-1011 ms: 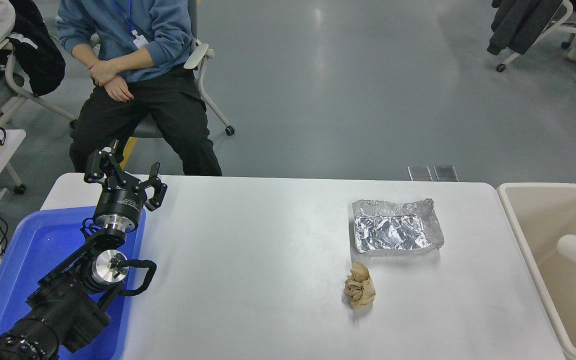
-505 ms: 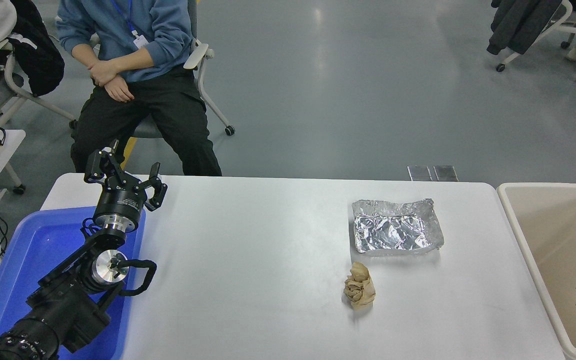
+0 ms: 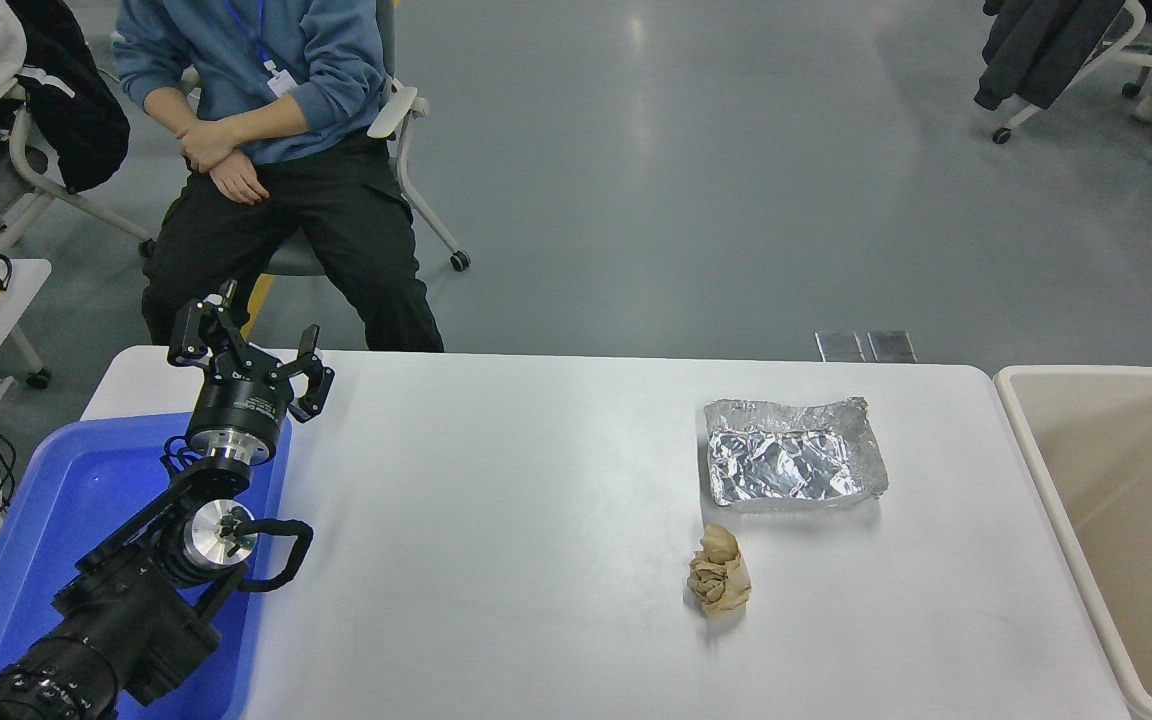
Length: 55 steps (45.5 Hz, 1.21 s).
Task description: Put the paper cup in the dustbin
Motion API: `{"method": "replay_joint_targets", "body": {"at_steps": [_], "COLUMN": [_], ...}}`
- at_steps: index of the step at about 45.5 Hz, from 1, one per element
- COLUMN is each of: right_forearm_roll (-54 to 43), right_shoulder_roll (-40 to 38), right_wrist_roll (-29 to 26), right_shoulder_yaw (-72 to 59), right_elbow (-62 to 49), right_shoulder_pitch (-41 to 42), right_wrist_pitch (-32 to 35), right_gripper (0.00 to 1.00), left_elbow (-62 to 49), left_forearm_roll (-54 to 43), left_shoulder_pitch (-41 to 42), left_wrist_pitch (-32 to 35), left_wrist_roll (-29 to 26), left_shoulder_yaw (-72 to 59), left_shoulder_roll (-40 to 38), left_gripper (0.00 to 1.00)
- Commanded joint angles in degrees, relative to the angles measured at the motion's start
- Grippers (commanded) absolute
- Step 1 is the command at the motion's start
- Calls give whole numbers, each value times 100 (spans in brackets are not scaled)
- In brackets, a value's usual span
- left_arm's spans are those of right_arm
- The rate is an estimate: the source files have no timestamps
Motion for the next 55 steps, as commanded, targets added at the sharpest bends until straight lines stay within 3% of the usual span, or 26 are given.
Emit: {"method": "replay_joint_targets", "body": {"at_steps": [1, 18, 38, 55], "right_forearm_roll": [-29, -890, -1883, -2306], "right_shoulder_roll": [-86, 63, 872, 389], "right_wrist_roll": [24, 121, 121, 217], "right_shoulder_yaw": [-108, -99, -99, 164], "right_elbow": [274, 1698, 2032, 3746], "right_shoulder_pitch": [268, 795, 1481, 1525], "right_wrist_pitch": [836, 653, 485, 372], "right_gripper": [100, 100, 100, 100], "left_elbow": [0, 0, 0, 0], "left_forearm_roll": [0, 0, 0, 0], "left_shoulder_pitch": [-4, -4, -4, -4], "left_wrist_pitch": [0, 0, 0, 0], "left_wrist_roll": [0, 0, 0, 0], "left_shoulder_yaw": [0, 0, 0, 0], "left_shoulder_roll": [-7, 2, 2, -7], "left_gripper": [100, 100, 100, 100]}}
